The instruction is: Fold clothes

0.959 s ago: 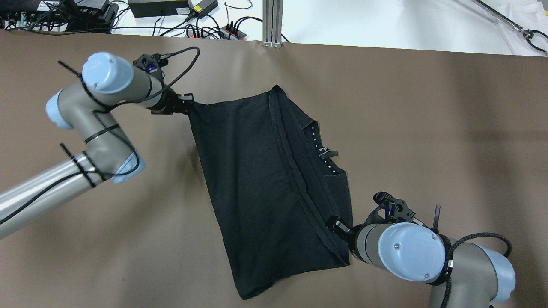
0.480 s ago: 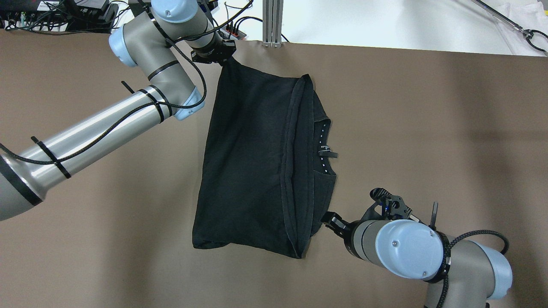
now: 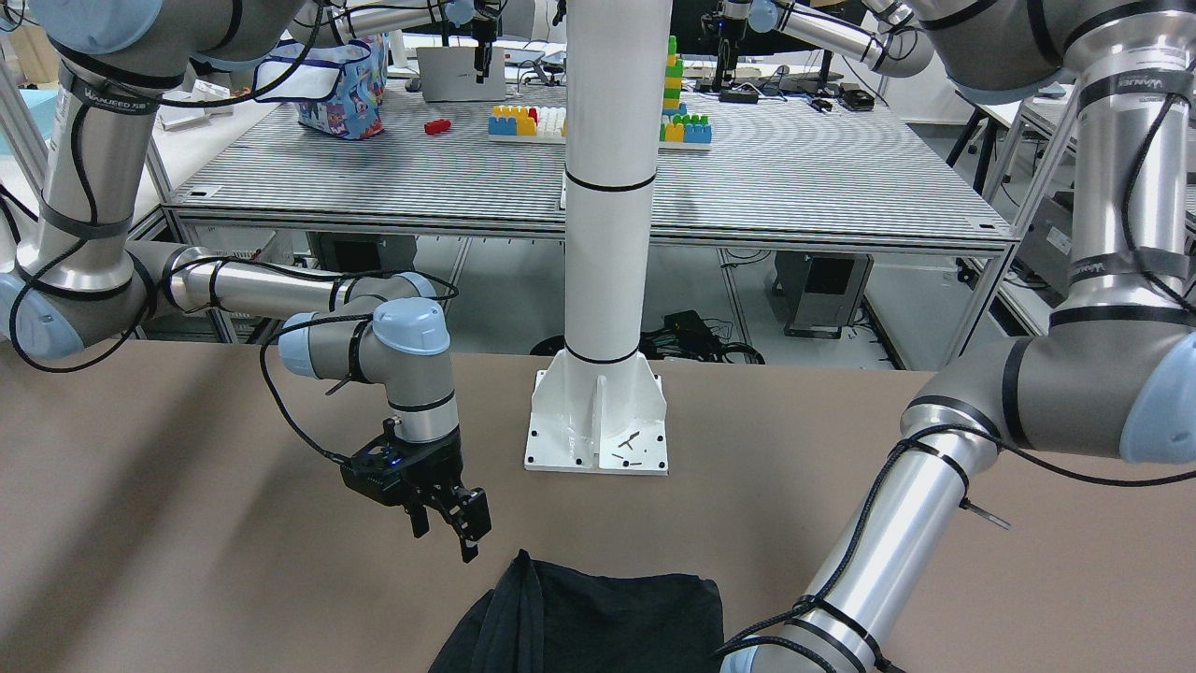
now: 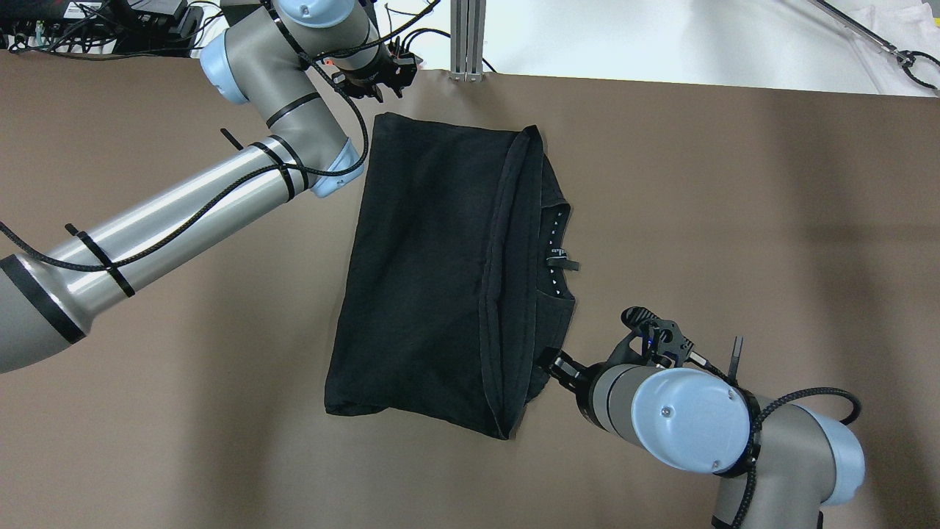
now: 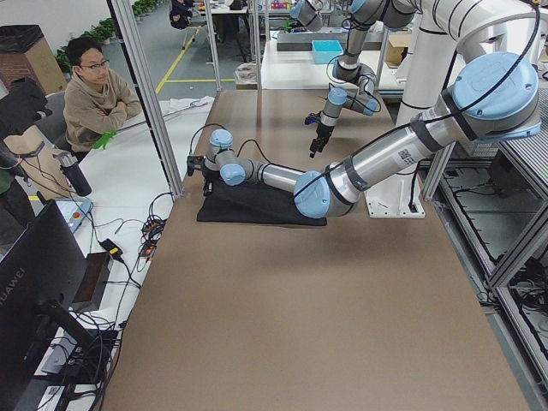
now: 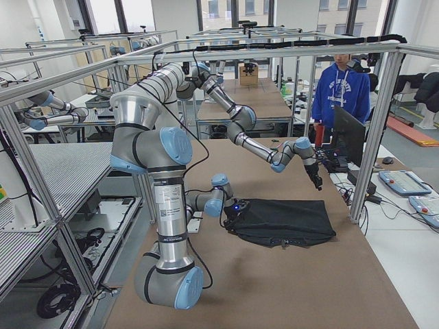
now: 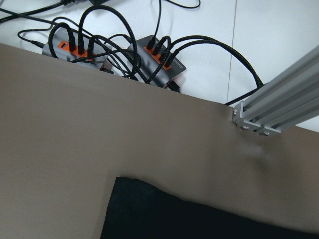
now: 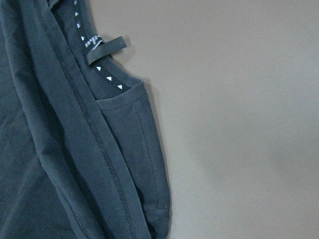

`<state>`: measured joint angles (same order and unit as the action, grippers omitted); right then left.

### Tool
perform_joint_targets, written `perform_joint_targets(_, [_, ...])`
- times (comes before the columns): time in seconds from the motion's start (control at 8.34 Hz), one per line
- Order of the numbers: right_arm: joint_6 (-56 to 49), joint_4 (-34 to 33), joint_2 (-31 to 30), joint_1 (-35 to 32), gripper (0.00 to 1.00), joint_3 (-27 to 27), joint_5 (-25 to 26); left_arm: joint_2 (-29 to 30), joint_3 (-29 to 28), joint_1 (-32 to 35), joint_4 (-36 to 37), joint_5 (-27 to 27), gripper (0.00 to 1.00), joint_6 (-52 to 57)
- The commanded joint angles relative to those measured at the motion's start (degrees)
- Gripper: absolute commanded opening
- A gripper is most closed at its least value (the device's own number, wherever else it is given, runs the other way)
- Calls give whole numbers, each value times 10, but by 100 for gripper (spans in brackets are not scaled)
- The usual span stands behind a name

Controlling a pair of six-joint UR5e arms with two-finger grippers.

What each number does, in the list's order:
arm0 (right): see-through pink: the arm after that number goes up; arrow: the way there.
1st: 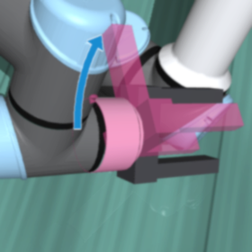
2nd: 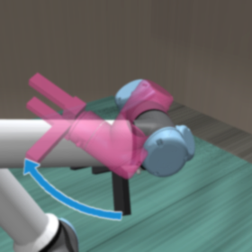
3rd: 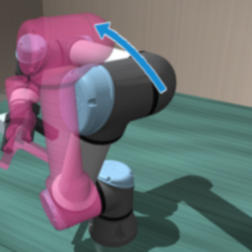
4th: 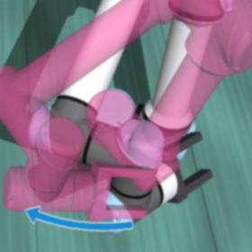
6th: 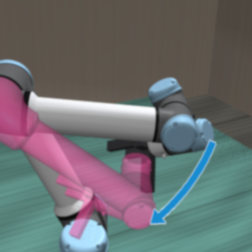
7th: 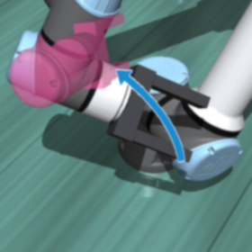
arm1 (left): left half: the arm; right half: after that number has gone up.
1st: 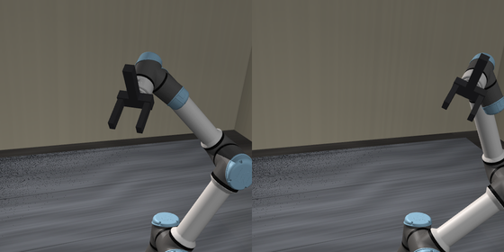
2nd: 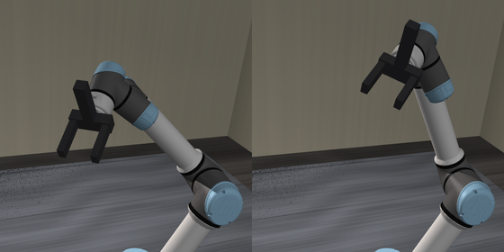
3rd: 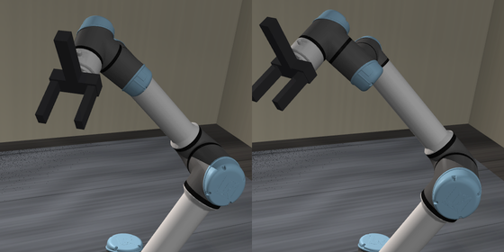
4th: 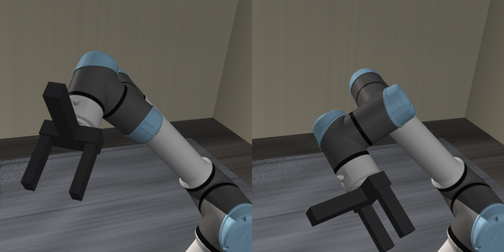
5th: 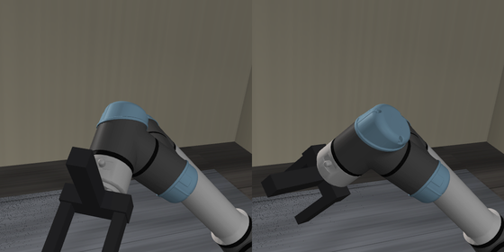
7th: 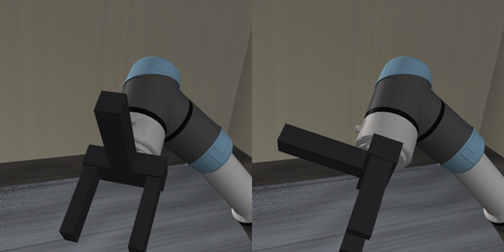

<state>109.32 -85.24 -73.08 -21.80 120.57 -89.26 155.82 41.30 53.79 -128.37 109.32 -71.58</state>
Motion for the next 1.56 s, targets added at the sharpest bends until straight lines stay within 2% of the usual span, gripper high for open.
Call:
perform_joint_targets(0.0, [-62, -5, 31, -3, 74, -11, 8, -62, 80, 3, 0, -1, 100, 27])
perform_joint_targets(0.12, [-173, -6, 60, -2, 61, -39, 8, -85, 117, 4, 2, 3, 100, 25])
perform_joint_targets(0.24, [-243, -7, 105, -1, 52, -88, 9, -96, 132, 4, 3, 6, 100, 25])
perform_joint_targets(0.36, [-293, -8, 143, 1, 52, -135, 21, -109, 148, 4, 5, 6, 100, 25])
perform_joint_targets(0.48, [-355, -10, 155, 4, 48, -154, 47, -118, 162, 5, 6, 6, 100, 25])
perform_joint_targets(0.72, [-416, -19, 161, 11, 47, -163, 51, -123, 170, 5, 6, 5, 100, 25])
perform_joint_targets(0.84, [-429, -46, 185, 13, 47, -182, 65, -126, 177, 5, 6, 5, 100, 24])
perform_joint_targets(0.96, [-431, -61, 201, 27, 48, -198, 86, -134, 188, 5, 7, 5, 100, 24])
perform_joint_targets(1.2, [-432, -69, 198, 43, 49, -201, 96, -139, 193, 5, 6, 5, 100, 22])
perform_joint_targets(1.44, [-432, -85, 199, 72, 48, -202, 130, -143, 200, 5, 6, 4, 100, 19])
